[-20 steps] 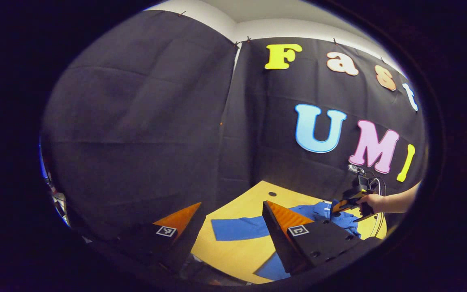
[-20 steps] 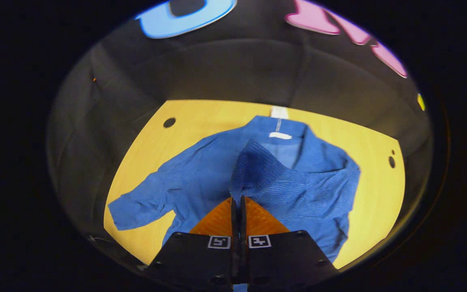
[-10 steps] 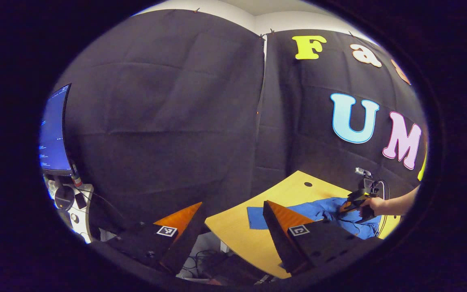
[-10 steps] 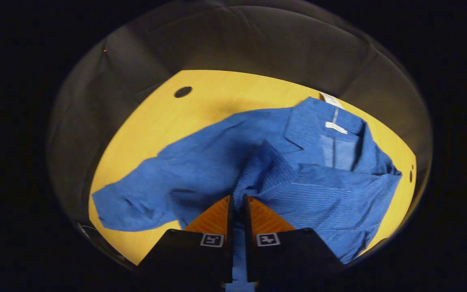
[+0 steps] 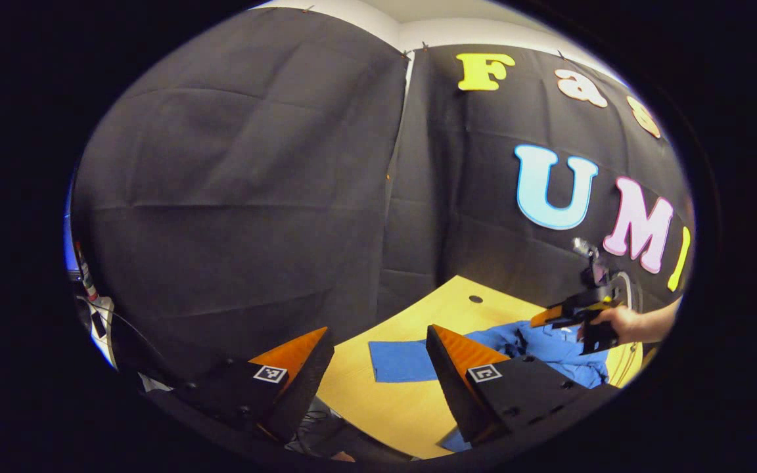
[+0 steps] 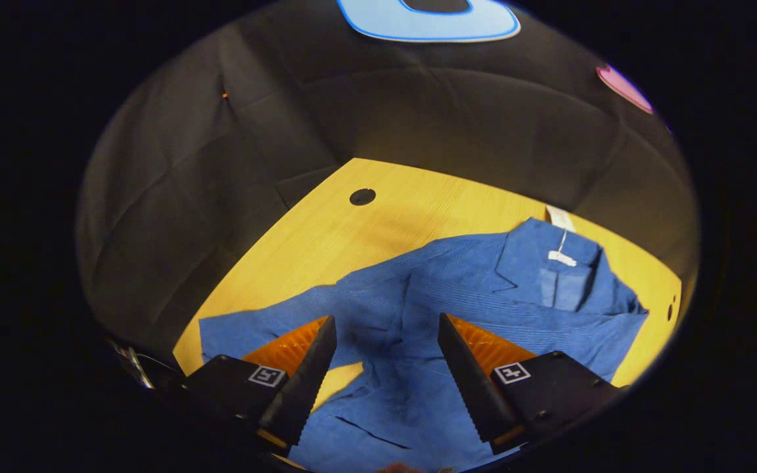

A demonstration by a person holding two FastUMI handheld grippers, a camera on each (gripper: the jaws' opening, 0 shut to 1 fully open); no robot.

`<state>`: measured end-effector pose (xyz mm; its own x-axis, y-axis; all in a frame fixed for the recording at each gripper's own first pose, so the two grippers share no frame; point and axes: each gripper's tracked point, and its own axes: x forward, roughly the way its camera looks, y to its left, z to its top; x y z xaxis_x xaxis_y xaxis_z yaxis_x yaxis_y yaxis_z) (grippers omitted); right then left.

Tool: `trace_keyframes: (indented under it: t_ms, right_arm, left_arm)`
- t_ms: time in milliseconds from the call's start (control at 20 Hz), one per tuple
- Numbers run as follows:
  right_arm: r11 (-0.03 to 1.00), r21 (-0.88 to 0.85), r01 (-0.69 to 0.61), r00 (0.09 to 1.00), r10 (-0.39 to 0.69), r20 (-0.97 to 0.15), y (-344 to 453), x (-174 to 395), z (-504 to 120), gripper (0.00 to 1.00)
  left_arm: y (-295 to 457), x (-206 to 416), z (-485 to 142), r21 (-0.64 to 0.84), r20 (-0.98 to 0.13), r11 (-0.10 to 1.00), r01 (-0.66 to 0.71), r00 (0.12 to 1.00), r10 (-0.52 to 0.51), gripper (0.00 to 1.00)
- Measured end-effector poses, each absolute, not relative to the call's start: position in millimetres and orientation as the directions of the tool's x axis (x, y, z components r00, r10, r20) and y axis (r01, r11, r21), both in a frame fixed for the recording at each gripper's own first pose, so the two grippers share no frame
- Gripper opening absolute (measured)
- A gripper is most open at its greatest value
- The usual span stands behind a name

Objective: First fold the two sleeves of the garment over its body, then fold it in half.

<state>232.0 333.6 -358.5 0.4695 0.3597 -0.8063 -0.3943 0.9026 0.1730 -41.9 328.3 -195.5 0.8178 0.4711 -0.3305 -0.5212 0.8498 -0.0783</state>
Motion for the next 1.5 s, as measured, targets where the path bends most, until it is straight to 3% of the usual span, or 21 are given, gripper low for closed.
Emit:
trace_keyframes:
  t_ms: [250,450,600,700,900,1050,1100,1150,1250,1350,1400,1500]
  right_arm:
    - [0.856,0.131,-0.501,0.582,0.444,-0.681,331,186,-269,0.99]
    - [0.832,0.105,-0.545,0.614,0.480,-0.627,291,147,-219,0.99]
    - [0.871,0.120,-0.476,0.637,0.436,-0.636,246,135,-205,1.00]
    - [0.900,0.118,-0.420,0.666,0.393,-0.634,214,135,-199,1.00]
    - [0.938,0.135,-0.319,0.697,0.328,-0.637,171,132,-192,1.00]
    - [0.951,0.158,-0.268,0.709,0.305,-0.636,154,128,-189,0.99]
    - [0.952,0.170,-0.256,0.709,0.305,-0.636,151,126,-189,0.99]
    - [0.952,0.180,-0.249,0.710,0.305,-0.635,151,123,-188,0.99]
    - [0.954,0.179,-0.240,0.708,0.298,-0.640,145,117,-186,0.99]
    - [0.955,0.179,-0.238,0.708,0.296,-0.641,141,111,-184,0.99]
    - [0.955,0.180,-0.238,0.707,0.297,-0.641,140,107,-183,0.99]
    - [0.957,0.174,-0.233,0.707,0.290,-0.645,136,102,-185,0.99]
  left_arm:
    - [336,14,-261,-0.096,-0.461,0.900,-0.424,0.821,0.338,0.83]
    - [362,38,-333,-0.052,-0.644,0.884,-0.464,0.693,0.326,0.85]
    - [369,47,-363,-0.039,-0.700,0.881,-0.472,0.642,0.313,0.82]
    - [368,51,-369,-0.046,-0.717,0.882,-0.469,0.631,0.298,0.87]
    - [372,63,-383,-0.066,-0.730,0.895,-0.441,0.633,0.258,0.85]
    - [377,71,-389,0.048,-0.720,0.909,-0.413,0.617,0.318,0.86]
    - [378,73,-382,0.061,-0.695,0.931,-0.359,0.654,0.298,0.85]
    - [374,75,-384,0.040,-0.711,0.936,-0.349,0.649,0.272,0.82]
    - [374,78,-385,0.005,-0.716,0.912,-0.409,0.635,0.289,0.44]
    - [373,83,-382,-0.121,-0.745,0.877,-0.465,0.626,0.229,0.09]
    - [369,90,-379,-0.194,-0.760,0.851,-0.488,0.623,0.184,0.01]
    - [371,95,-376,-0.265,-0.781,0.820,-0.507,0.612,0.125,0.00]
